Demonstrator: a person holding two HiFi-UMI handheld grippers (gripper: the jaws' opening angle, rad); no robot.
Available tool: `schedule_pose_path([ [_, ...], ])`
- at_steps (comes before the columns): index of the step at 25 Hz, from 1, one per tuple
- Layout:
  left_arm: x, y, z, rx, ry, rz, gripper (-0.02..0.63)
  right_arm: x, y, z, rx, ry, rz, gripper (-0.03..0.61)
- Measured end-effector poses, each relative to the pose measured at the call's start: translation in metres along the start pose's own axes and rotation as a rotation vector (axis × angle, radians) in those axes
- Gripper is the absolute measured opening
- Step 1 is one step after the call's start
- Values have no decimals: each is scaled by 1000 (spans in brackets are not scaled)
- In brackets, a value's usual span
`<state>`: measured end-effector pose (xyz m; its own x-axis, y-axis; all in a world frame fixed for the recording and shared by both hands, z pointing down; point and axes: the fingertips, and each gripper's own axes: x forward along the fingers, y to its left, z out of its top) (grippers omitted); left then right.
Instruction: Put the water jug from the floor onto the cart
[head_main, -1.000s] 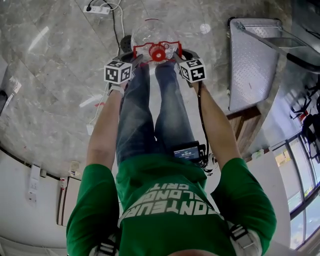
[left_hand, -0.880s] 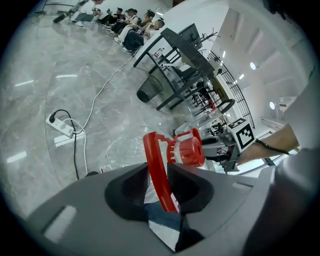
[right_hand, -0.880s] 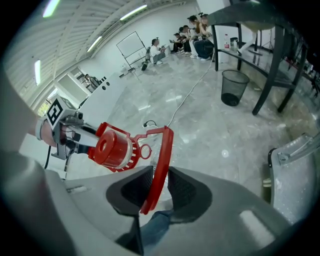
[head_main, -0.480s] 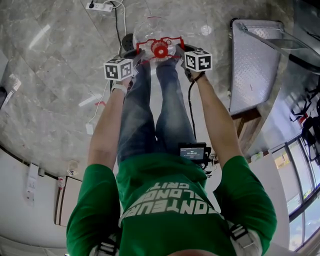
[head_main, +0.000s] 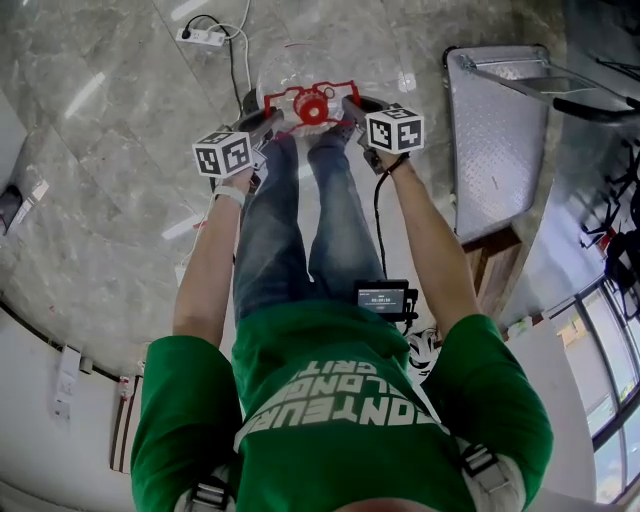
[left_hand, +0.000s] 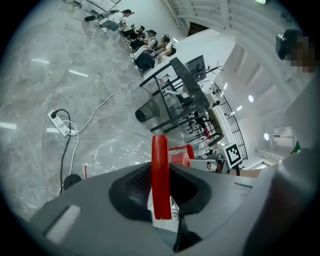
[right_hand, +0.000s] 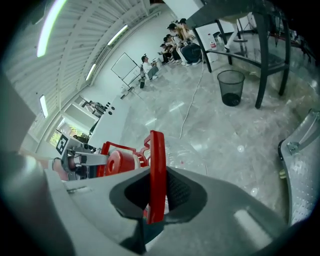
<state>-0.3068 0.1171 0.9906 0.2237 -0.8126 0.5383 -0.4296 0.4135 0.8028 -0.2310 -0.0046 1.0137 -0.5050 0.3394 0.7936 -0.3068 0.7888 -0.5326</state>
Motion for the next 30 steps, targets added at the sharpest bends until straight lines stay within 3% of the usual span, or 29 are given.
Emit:
schedule_pose_path([
  [6,-49,-77,47,26,-81,-99,81,-75,53,56,-71,-63,49,31],
  [10,-79,-136,99,63,-152,-172,83,-131,88,111,-121,-136,58,32],
  [16,-129,-228,148,89,-234,-252,83,-222,140,167,-94,-224,102,32],
  [20,-158,-285,191,127,-283,-317,84,-278,174,209,-164,-296,115,35],
  [24,-165,-316,231,184,-295,-348,84,-307,186,247,-174,-373,141,35],
  [30,-162,-347,249,222,-283,-401,84,-338,186,262,-180,-443,116,35],
])
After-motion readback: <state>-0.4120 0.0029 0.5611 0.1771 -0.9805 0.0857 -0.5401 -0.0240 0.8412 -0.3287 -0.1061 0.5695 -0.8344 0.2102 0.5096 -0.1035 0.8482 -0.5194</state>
